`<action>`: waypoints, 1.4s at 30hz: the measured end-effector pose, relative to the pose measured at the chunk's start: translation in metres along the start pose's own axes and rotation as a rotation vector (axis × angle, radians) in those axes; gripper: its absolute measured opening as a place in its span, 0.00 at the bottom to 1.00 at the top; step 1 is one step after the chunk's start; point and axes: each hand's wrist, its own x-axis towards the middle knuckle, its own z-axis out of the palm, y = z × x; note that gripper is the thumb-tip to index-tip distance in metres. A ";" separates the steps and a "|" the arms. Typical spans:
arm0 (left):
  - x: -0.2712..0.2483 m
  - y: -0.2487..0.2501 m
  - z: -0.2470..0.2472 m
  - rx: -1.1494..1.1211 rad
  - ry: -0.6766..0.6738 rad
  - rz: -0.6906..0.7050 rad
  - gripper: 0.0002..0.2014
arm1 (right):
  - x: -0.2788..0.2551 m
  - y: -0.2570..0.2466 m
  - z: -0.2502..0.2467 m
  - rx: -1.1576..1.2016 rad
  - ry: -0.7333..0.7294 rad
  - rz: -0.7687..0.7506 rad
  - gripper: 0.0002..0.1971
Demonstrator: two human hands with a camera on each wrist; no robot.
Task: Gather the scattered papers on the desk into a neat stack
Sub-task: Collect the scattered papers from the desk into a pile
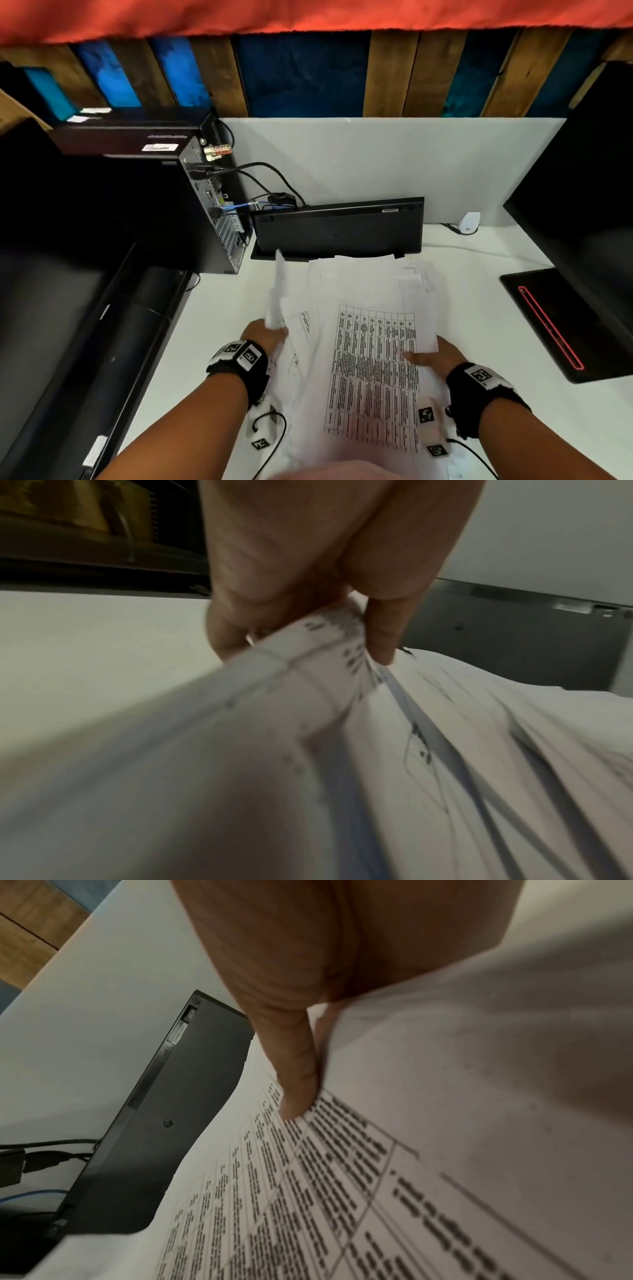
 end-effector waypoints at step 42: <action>-0.035 0.021 0.033 -0.042 0.013 0.038 0.18 | -0.027 -0.011 0.008 0.056 0.052 0.165 0.37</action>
